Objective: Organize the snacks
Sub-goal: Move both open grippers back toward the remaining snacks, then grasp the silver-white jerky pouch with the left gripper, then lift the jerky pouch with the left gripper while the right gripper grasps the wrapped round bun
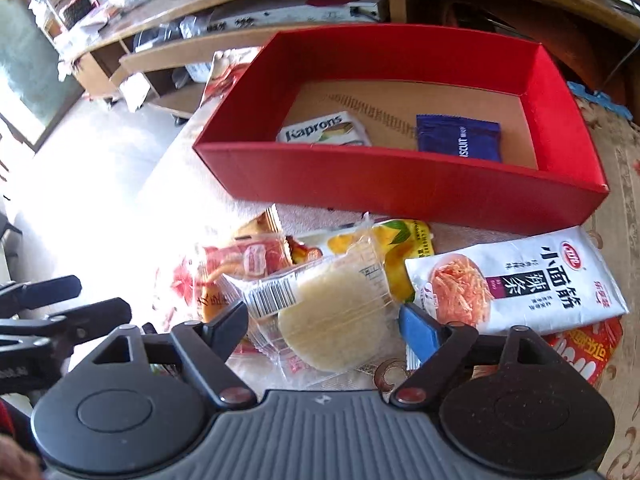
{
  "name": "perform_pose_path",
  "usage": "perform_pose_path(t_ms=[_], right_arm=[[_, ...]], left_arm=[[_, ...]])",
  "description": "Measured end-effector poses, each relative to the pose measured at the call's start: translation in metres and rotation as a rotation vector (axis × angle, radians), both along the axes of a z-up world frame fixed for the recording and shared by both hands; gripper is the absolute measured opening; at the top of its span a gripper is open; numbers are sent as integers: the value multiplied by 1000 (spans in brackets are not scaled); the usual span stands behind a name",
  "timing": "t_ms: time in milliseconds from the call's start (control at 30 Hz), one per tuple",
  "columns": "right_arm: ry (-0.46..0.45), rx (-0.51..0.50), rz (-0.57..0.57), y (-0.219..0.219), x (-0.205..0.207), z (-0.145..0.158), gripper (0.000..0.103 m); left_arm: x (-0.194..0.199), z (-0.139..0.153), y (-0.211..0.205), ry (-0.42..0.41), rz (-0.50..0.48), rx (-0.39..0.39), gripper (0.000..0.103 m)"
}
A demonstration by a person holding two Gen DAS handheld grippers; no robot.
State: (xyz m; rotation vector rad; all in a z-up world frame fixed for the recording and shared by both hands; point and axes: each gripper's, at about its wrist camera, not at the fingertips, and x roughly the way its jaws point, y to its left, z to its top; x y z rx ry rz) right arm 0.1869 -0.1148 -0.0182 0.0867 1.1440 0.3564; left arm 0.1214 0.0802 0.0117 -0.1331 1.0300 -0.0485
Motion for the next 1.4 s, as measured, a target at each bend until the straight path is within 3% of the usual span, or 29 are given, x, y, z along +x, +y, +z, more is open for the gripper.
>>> perform_pose_path(t_ms=[267, 433, 600, 800, 900, 967, 1167, 1333, 1400], right_arm=[[18, -11, 33, 4, 3, -13, 97], [25, -33, 67, 11, -2, -13, 98], [-23, -114, 112, 18, -13, -10, 87], [-20, -93, 112, 8, -27, 0, 75], [-14, -98, 110, 4, -38, -1, 74], [-7, -101, 110, 1, -45, 0, 73], [21, -103, 125, -7, -68, 1, 73], [1, -126, 158, -5, -82, 0, 74], [-7, -127, 161, -4, -83, -1, 77]], left_arm=[[-12, -14, -2, 69, -67, -9, 91], [-20, -23, -7, 99, -129, 16, 91], [-26, -38, -14, 137, -196, 65, 93], [-35, -52, -23, 162, -266, 136, 92], [-37, -51, -24, 155, -264, 144, 87], [-37, -48, -25, 148, -260, 132, 77], [-37, -43, -32, 144, -274, 102, 60], [-39, -44, -40, 137, -309, 110, 61], [-38, -45, -42, 131, -305, 125, 68]])
